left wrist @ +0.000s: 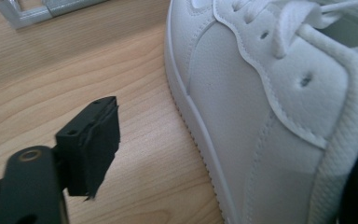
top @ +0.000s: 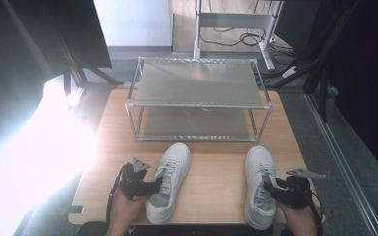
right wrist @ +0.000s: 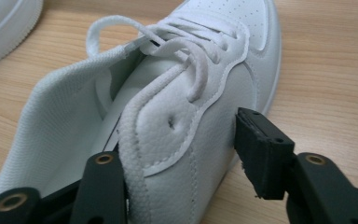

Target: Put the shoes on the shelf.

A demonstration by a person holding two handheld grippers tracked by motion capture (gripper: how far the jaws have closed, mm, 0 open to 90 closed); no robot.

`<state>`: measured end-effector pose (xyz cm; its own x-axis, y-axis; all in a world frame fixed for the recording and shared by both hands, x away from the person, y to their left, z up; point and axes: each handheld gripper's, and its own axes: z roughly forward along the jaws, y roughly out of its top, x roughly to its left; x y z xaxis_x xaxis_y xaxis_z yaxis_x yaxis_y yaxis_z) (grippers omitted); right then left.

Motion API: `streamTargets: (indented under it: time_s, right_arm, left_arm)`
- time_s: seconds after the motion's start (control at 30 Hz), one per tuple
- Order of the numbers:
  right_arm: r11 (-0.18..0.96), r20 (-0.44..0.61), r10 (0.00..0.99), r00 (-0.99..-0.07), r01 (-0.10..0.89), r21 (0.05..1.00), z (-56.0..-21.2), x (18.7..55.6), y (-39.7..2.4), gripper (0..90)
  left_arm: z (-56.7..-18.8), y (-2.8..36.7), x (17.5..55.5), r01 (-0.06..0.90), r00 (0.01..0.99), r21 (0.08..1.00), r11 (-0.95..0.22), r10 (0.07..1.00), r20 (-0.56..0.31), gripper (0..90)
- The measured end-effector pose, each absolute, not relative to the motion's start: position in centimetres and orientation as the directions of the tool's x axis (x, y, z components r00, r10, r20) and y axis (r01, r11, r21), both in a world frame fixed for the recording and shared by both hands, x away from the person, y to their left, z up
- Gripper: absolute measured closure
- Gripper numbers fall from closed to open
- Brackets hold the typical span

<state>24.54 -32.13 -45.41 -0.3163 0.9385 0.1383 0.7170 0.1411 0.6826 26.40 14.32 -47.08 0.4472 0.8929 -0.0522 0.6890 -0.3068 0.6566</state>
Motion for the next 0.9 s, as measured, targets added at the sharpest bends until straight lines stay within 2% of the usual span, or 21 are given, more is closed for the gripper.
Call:
streamTargets:
  time_s: [0.07,0.1,0.2,0.33,0.4,0.5,0.57,0.73,0.77,0.9]
  right_arm:
    - [0.136,0.147,0.938,-0.314,0.724,0.676,-45.4,24.5,-32.2,52.3]
    - [0.138,0.139,0.942,-0.306,0.729,0.671,-45.4,24.5,-32.2,56.9]
    - [0.147,0.114,0.948,-0.296,0.728,0.669,-45.4,24.4,-32.0,63.9]
    - [0.147,0.086,0.958,-0.275,0.723,0.675,-45.4,24.4,-32.0,75.1]
    - [0.142,0.071,0.963,-0.258,0.716,0.684,-45.5,24.4,-32.2,81.7]
    - [0.110,0.108,0.962,-0.250,0.719,0.686,-45.5,24.5,-32.9,83.4]
    - [0.096,0.125,0.961,-0.248,0.720,0.687,-45.5,24.5,-33.1,83.5]
    - [0.068,0.160,0.957,-0.243,0.722,0.689,-45.6,24.6,-33.5,84.0]
    - [0.043,0.188,0.953,-0.239,0.719,0.694,-45.6,24.6,-33.8,84.4]
    - [-0.005,0.271,0.929,-0.253,0.723,0.690,-45.7,25.0,-34.1,84.6]
  left_arm:
    - [-47.1,14.3,26.4,0.692,0.450,0.654,-0.305,0.891,-0.061,27.8]
    - [-47.1,14.3,26.4,0.694,0.456,0.653,-0.303,0.887,-0.072,32.2]
    - [-47.1,14.0,26.3,0.688,0.493,0.658,-0.306,0.863,-0.114,49.5]
    - [-47.0,13.7,26.1,0.686,0.506,0.659,-0.307,0.853,-0.130,67.1]
    - [-47.0,13.7,26.1,0.683,0.503,0.662,-0.309,0.856,-0.119,71.6]
    - [-47.0,13.7,26.0,0.679,0.499,0.666,-0.310,0.860,-0.109,77.8]
    - [-47.3,14.4,26.2,0.686,0.492,0.676,-0.270,0.856,-0.158,78.9]
    - [-47.4,15.3,26.4,0.683,0.488,0.691,-0.237,0.852,-0.191,82.7]
    - [-47.4,15.7,26.5,0.694,0.472,0.693,-0.197,0.851,-0.231,83.6]
    - [-47.6,16.3,26.7,0.710,0.450,0.691,-0.138,0.843,-0.294,84.1]
